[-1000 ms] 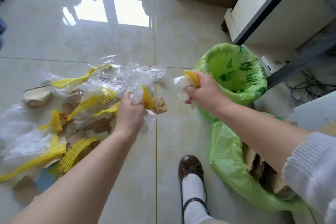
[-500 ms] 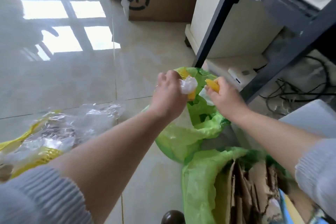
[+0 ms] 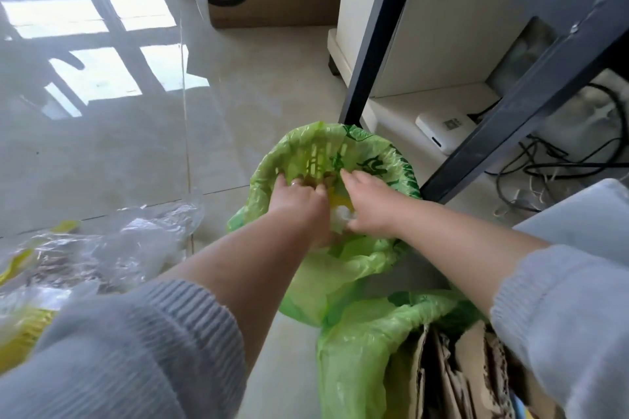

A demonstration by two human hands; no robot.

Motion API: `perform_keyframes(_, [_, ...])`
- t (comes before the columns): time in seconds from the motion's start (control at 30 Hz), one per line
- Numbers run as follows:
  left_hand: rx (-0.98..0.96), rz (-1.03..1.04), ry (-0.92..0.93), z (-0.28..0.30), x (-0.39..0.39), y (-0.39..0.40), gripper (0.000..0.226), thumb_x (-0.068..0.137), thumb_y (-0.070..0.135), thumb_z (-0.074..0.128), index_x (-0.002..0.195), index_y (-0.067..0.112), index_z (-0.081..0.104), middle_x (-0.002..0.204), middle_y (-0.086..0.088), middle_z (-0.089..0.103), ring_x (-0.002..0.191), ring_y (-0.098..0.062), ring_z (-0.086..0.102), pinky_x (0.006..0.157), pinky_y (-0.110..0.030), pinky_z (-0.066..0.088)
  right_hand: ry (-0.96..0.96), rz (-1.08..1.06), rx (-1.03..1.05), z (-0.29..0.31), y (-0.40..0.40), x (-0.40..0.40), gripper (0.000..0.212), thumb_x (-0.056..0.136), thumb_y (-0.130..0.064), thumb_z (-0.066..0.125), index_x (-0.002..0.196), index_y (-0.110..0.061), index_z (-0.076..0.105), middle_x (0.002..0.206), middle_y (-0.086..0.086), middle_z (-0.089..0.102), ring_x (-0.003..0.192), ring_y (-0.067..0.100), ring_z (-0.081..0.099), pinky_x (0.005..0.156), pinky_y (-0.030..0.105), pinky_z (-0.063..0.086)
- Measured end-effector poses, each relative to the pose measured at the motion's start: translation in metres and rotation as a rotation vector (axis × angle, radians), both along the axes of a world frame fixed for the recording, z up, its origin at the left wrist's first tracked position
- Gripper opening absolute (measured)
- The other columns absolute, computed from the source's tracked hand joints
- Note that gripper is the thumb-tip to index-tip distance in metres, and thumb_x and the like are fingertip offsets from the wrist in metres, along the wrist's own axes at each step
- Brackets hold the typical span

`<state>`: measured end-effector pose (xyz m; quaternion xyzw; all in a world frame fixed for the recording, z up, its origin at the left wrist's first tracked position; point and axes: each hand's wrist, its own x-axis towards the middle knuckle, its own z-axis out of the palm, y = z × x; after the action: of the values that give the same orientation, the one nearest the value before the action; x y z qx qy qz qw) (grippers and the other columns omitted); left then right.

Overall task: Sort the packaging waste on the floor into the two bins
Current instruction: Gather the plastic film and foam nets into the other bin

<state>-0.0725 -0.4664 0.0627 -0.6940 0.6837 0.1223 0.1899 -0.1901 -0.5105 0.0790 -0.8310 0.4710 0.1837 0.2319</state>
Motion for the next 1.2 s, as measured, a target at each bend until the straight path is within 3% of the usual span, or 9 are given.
perform_keyframes(0.1, [-0.096,-0.123,-0.094,0.023,0.006,0.002,0.098,0.071,0.084,0.038,0.142,0.016,0.036,0.141,-0.007,0.044,0.129,-0.03,0.041,0.1,-0.043,0.036,-0.024,0.021,-0.038,0.017,0.004,-0.004,0.096,0.086,-0.027,0.066,0.15,-0.02,-0.005,0.16,0.007,-0.005,0.147,0.027,0.002,0.118,0.045,0.017])
perform_keyframes(0.17, [-0.173,-0.138,-0.033,0.037,0.013,0.012,0.091,0.073,0.082,0.035,0.144,0.024,0.032,0.14,-0.006,0.045,0.123,-0.03,0.048,0.093,-0.041,0.042,-0.023,0.058,-0.09,0.031,0.009,-0.006,0.094,0.087,-0.028,0.065,0.151,-0.022,-0.003,0.16,0.006,-0.005,0.147,0.026,0.002,0.119,0.045,0.017])
perform_keyframes(0.23, [-0.235,-0.117,0.049,0.049,0.025,0.029,0.081,0.078,0.078,0.032,0.143,0.03,0.031,0.143,-0.002,0.044,0.124,-0.03,0.049,0.098,-0.041,0.041,-0.053,0.093,-0.142,0.044,0.016,-0.004,0.089,0.088,-0.028,0.063,0.151,-0.023,0.0,0.16,0.004,-0.002,0.147,0.026,0.002,0.119,0.044,0.016])
perform_keyframes(0.43, [-0.529,0.211,0.422,0.056,0.094,0.136,0.035,0.091,0.043,0.051,0.12,0.025,0.059,0.125,0.002,0.059,0.109,-0.025,0.059,0.088,-0.033,0.045,-0.303,0.216,-0.208,0.069,0.056,0.047,0.072,0.089,-0.027,0.059,0.149,-0.024,0.019,0.155,0.002,0.02,0.143,0.021,0.021,0.116,0.037,0.021])
perform_keyframes(0.5, [-0.578,0.322,0.447,0.05,0.123,0.184,0.027,0.089,0.036,0.051,0.107,0.023,0.066,0.112,0.002,0.064,0.1,-0.026,0.063,0.08,-0.033,0.049,-0.369,0.277,-0.198,0.068,0.076,0.076,0.068,0.089,-0.026,0.06,0.147,-0.024,0.025,0.153,0.002,0.027,0.141,0.02,0.025,0.115,0.033,0.021])
perform_keyframes(0.63, [-0.447,0.484,0.374,0.033,0.174,0.276,0.031,0.081,0.038,0.047,0.101,0.026,0.067,0.111,0.004,0.064,0.098,-0.024,0.064,0.08,-0.036,0.053,-0.388,0.378,-0.159,0.052,0.126,0.133,0.066,0.088,-0.026,0.061,0.146,-0.021,0.029,0.151,0.006,0.03,0.14,0.021,0.028,0.112,0.026,0.02])
perform_keyframes(0.87, [-0.275,0.688,0.258,0.001,0.246,0.364,0.021,0.087,0.031,0.057,0.107,0.028,0.064,0.122,0.006,0.058,0.113,-0.02,0.056,0.089,-0.031,0.045,-0.257,0.483,-0.026,-0.003,0.182,0.207,0.064,0.088,-0.031,0.059,0.145,-0.026,0.029,0.155,0.002,0.021,0.141,0.022,0.023,0.111,0.035,0.029])
perform_keyframes(1.0, [-0.339,0.643,0.22,-0.021,0.272,0.362,0.033,0.082,0.025,0.066,0.115,0.022,0.064,0.133,-0.003,0.054,0.125,-0.028,0.049,0.099,-0.041,0.041,-0.159,0.523,-0.091,-0.034,0.182,0.235,0.064,0.091,-0.031,0.056,0.147,-0.025,0.024,0.159,0.003,0.008,0.146,0.022,0.01,0.113,0.036,0.023])
perform_keyframes(1.2, [-0.186,0.453,0.119,-0.053,0.3,0.32,0.057,0.09,0.032,0.055,0.142,0.032,0.031,0.158,-0.004,0.013,0.146,-0.023,0.009,0.116,-0.039,0.013,0.027,0.966,-0.388,-0.081,0.159,0.274,0.066,0.094,-0.02,0.046,0.15,-0.02,0.011,0.158,0.008,-0.017,0.146,0.027,-0.014,0.115,0.053,0.007])
